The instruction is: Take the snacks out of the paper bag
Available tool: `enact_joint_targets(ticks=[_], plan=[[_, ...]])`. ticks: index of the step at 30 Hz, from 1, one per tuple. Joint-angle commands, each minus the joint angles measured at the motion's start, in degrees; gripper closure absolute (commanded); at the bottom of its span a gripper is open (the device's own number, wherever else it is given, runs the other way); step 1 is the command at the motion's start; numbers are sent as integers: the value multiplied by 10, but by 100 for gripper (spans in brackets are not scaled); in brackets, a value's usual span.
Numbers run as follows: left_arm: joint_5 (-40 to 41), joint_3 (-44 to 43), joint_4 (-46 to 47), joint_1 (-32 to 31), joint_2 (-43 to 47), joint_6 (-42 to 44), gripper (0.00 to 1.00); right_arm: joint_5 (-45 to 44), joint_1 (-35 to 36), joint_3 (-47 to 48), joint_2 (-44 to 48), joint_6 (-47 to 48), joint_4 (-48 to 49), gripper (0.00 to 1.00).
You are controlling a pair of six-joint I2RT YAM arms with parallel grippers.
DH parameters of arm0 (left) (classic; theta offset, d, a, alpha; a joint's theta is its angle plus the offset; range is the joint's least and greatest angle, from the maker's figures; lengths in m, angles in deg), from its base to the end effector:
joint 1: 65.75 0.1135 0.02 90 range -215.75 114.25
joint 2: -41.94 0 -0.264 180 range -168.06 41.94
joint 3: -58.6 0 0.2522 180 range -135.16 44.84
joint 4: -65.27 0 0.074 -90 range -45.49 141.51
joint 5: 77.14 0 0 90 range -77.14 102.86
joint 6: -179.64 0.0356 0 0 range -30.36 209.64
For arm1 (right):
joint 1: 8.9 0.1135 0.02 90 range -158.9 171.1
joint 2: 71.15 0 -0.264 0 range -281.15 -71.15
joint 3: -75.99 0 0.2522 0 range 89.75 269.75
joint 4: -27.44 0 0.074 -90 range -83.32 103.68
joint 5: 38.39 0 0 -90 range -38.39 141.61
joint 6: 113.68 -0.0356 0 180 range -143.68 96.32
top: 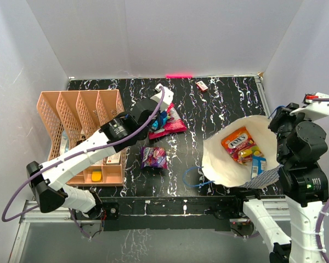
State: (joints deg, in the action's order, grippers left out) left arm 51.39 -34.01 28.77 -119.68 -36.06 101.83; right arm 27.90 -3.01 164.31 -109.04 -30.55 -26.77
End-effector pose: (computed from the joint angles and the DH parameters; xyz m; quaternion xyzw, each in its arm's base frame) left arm 0.1967 -0.2324 0.3974 0.2718 0.7563 0.0671 0.5913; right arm 0.0797 -0.0062 0.4630 0.1465 0.7132 -0.0747 0.6813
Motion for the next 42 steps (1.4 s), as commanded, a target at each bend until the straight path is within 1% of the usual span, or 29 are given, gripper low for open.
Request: enact_joint_targets(ticks=[1,3,7,10,15,18,21,25,30,34,35,38,39,40,42], plan=[[-45,22,91,5,33,-31,100,32,0,29,1,10,23,92],[-55,56,84,5,44,-63,100,35,0,27,4,10,23,92],[-108,147,73,3,77,-149,100,49,0,19,6,8,28,92],[-125,201,62,4,104,-211,100,56,0,17,0,6,29,92],[-192,269,80,2,127,-266,100,85,0,6,-14,-3,52,92],[-230,286,88,2,119,-286,100,97,0,6,-33,-11,66,92],[-267,299,89,2,104,-300,100,79,0,15,-56,-19,75,92],[-274,305,74,1,82,-317,100,56,0,33,-94,-10,102,92],[-318,314,77,2,48,-337,100,45,0,81,-156,47,165,92],[-353,305,70,2,28,-350,100,38,0,122,-216,129,210,92],[-360,303,67,1,27,-353,98,35,0,132,-230,152,220,92],[-378,297,63,2,31,-353,75,63,0,169,-265,230,222,92],[-376,295,59,2,34,-354,67,82,0,178,-271,252,221,92],[-373,291,54,2,39,-353,57,106,1,187,-274,270,219,92],[-368,286,46,2,52,-350,44,167,7,200,-273,309,204,93]])
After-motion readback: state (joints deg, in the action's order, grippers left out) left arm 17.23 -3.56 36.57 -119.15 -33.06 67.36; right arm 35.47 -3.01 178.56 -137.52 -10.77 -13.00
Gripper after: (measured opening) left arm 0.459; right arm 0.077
